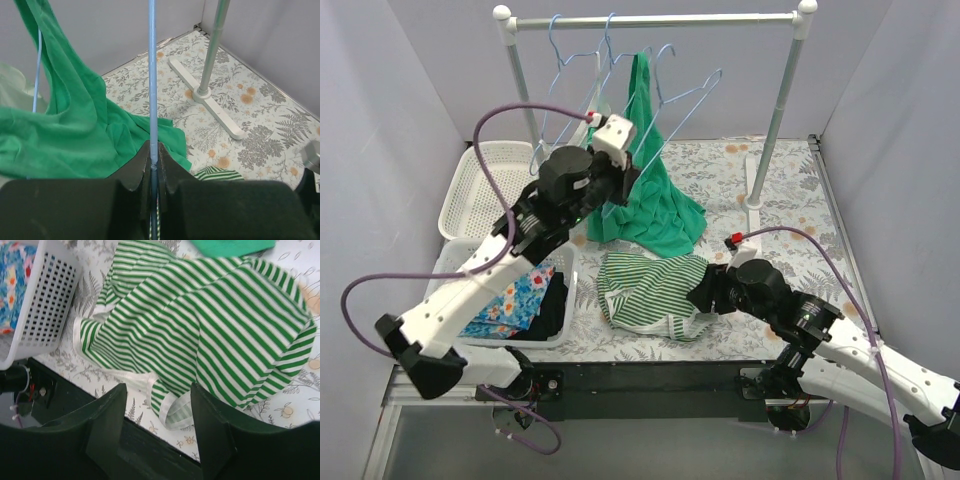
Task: Place the tank top on the hanger
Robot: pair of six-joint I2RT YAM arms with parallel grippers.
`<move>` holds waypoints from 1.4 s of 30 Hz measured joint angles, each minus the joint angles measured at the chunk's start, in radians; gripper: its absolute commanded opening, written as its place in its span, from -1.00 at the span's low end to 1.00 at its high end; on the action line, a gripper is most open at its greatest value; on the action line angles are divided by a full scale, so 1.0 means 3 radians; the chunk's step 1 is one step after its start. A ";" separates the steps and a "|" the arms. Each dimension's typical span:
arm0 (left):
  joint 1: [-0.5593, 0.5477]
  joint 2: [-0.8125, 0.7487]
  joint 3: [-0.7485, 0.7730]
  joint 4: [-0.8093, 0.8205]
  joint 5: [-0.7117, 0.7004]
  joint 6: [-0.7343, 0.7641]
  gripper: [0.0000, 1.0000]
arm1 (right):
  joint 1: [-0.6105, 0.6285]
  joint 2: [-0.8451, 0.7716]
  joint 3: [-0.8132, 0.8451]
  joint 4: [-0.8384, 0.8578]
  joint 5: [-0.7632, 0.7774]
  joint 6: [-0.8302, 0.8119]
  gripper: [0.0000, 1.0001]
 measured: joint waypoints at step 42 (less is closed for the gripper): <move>-0.0043 -0.1858 -0.1005 -0.2406 0.0951 -0.0343 -1.00 | -0.0984 0.1291 0.0390 0.0219 -0.0476 -0.0473 -0.97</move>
